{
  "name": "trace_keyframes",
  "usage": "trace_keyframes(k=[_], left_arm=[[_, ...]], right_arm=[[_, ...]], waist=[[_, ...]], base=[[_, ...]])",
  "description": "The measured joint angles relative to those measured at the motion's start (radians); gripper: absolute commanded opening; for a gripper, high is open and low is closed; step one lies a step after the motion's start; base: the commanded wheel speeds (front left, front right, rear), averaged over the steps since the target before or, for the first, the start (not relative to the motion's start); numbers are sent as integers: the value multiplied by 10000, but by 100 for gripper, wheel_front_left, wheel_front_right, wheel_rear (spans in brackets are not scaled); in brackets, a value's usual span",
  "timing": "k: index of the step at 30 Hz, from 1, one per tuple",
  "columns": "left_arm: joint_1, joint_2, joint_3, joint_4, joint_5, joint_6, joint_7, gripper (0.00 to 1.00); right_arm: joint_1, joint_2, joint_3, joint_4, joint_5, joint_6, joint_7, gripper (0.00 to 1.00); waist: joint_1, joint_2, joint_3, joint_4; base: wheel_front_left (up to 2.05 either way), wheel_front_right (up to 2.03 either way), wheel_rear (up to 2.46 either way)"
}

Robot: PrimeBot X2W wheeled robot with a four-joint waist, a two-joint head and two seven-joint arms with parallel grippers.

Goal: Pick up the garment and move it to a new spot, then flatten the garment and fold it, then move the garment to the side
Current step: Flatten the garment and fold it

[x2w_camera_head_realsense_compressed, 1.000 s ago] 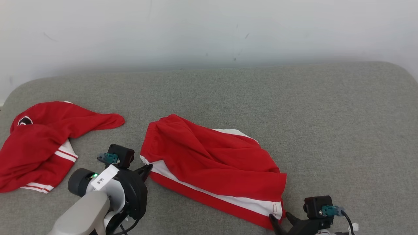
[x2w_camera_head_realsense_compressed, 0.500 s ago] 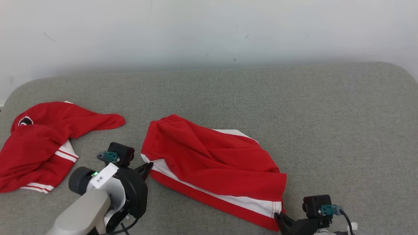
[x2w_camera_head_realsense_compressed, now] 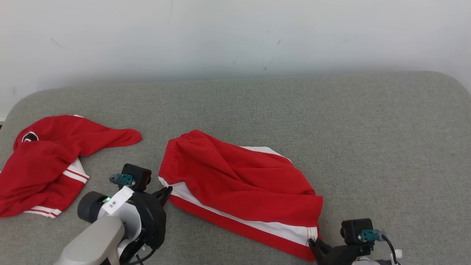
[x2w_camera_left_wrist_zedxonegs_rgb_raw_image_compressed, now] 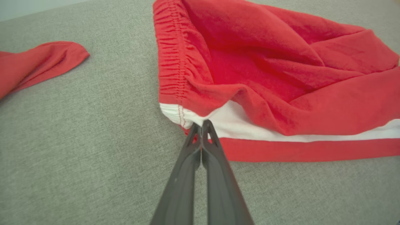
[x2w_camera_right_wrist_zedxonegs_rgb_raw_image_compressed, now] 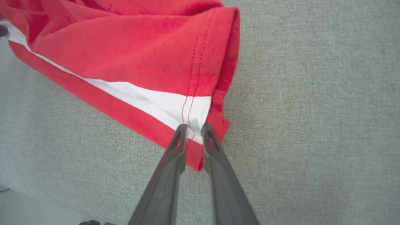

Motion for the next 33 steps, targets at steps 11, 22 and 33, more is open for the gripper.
trace_keyframes(k=[11,22,33], left_arm=[[-34,2,-134,81,-157,0,-102,0],[-902,10,817,-194,-700,36,-1233,0],[-1049,-8,1576,-1475,-991,359,-2351,0]], right_arm=[[-150,25,-2,-13,-15,-2,-157,0],[-1209,-100,-849,-1699,178,107,-1271,0],[-1609,-274,-1538,-3252,326,364,-2443,0]], waist=[[0,0,-19,-3],[0,0,-146,-34],[2,0,-409,-9]], base=[[0,0,0],[0,0,0],[0,0,0]])
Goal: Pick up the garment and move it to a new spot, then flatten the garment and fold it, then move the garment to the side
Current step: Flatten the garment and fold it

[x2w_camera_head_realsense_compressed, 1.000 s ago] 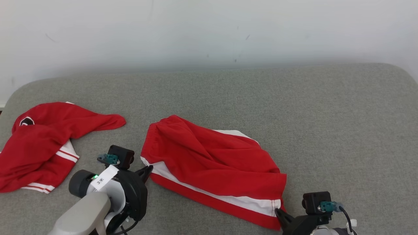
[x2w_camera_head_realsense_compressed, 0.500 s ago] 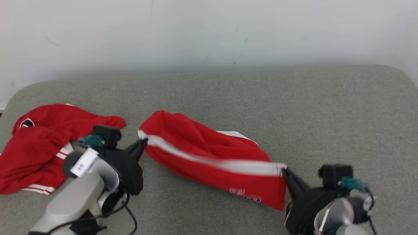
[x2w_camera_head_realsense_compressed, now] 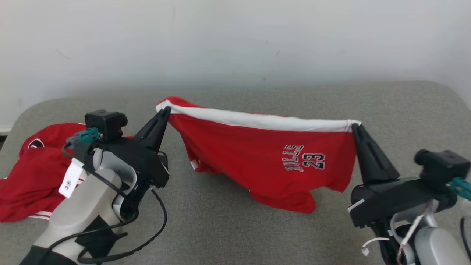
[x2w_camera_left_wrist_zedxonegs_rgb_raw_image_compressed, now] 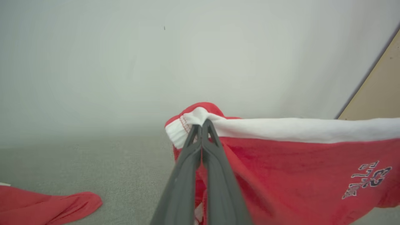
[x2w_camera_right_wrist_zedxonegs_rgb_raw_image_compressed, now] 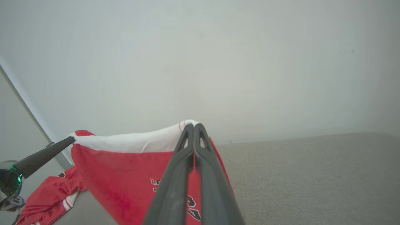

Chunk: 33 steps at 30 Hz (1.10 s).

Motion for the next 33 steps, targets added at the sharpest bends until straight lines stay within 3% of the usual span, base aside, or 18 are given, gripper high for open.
trace_keyframes(k=[5,13,17,20,23,28,31,33], left_arm=[[125,194,380,-1547,-205,173,-159,0],[1042,731,1185,-6078,-700,755,-288,0],[1173,846,1363,-7145,-988,1344,-113,0],[1312,840,1310,-6671,-1162,1810,418,0],[1257,639,1325,-5244,-1419,1979,803,0],[117,-130,1850,-2577,-1363,2113,817,0],[-1739,-863,2286,-2075,-903,2115,251,0],[-3232,-1340,2615,-1979,-443,2109,-219,0]], right_arm=[[12,-63,-462,-1237,545,345,-499,0],[-371,-408,-1221,-3239,1095,623,-813,0],[-661,-594,-1150,-2514,1294,700,-435,0],[-1007,-640,-596,-871,1436,892,73,0],[-1986,-562,-159,1235,1524,1018,374,0],[-5823,-385,-257,4370,1204,1045,217,0],[-8021,-627,-800,4700,1022,1049,-481,0],[-9059,-1093,-928,4869,817,1335,-1087,0]], waist=[[0,0,-168,20],[-2,-1,-482,94],[-4,-3,-360,114],[-3,-3,-133,101],[-3,-2,182,78],[1,1,782,4],[2,1,1070,-46],[0,0,1227,-11]], base=[[0,0,0],[0,0,0],[0,0,0],[0,0,0],[0,0,0],[0,0,0],[0,0,0],[0,0,0]])
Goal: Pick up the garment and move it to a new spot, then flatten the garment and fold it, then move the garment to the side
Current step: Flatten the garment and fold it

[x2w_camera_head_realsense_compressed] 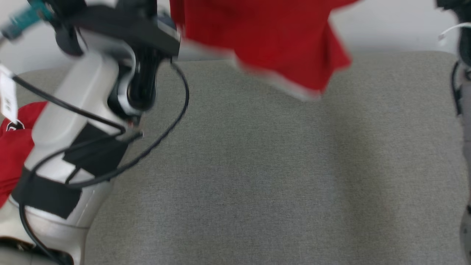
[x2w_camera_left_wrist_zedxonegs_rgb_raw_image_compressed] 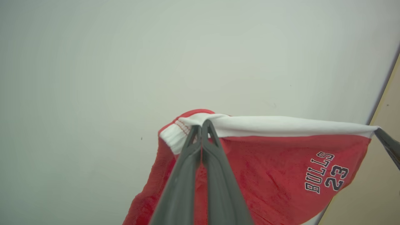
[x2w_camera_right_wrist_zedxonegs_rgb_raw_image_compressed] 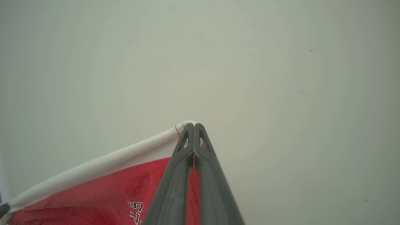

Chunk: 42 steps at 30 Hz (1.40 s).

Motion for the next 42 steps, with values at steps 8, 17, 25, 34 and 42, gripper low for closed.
trace_keyframes(k=[8,17,25,34,42], left_arm=[[1028,182,-403,761,341,-96,-71,0],[3374,439,-1402,2178,347,-740,-59,0],[3515,58,-1689,2955,426,-1342,-69,0],[4921,263,-1850,3271,786,-1363,-90,0],[6651,341,-1687,2554,890,-1135,-102,0]], right_arm=[[1404,-146,961,608,-286,433,-50,0],[4256,428,2182,1009,-288,594,458,0],[5654,-349,2148,1112,-552,604,447,0],[6868,-723,2153,190,-913,604,186,0],[8745,-1302,2295,-569,-1202,399,550,0]], waist=[[-3,-1,78,244],[-2,0,516,-40],[-1,1,767,-455],[-3,-1,145,-347],[-4,-2,-569,-68]], base=[[0,0,0],[0,0,0],[0,0,0],[0,0,0],[0,0,0]])
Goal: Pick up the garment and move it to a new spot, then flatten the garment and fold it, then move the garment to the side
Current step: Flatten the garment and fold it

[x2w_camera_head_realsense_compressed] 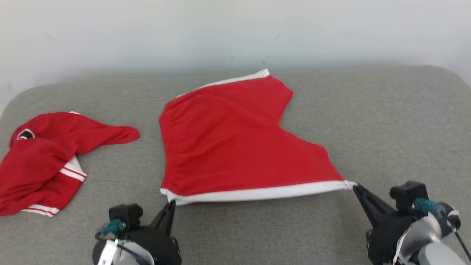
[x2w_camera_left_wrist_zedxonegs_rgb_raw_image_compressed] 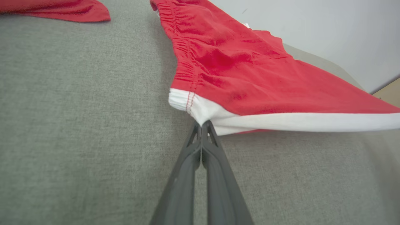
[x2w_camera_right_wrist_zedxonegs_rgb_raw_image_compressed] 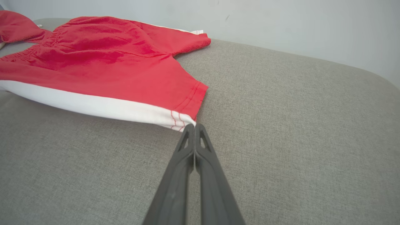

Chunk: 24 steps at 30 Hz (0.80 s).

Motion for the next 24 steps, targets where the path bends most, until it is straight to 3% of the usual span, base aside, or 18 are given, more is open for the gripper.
trace_keyframes(k=[15,17,21,22,24], left_arm=[[2612,372,512,-2038,318,604,0,0],[2822,454,593,-2270,466,610,0,15],[3121,654,619,-2545,673,694,0,29],[3180,656,631,-2608,686,692,-2,30],[3239,648,600,-2696,754,692,0,12]], right_arm=[[2839,-115,-23,-1848,244,-759,1360,0],[3048,-117,-8,-2061,251,-840,1565,0],[3197,-121,13,-2199,357,-959,1912,0],[3276,-121,75,-2236,414,-959,1996,0],[3407,-90,192,-2299,489,-959,2196,0]], waist=[[0,0,-751,675],[0,-1,-784,716],[1,0,-776,721],[2,0,-767,720],[1,0,-745,717]], base=[[0,0,0],[0,0,0],[0,0,0],[0,0,0],[0,0,0]])
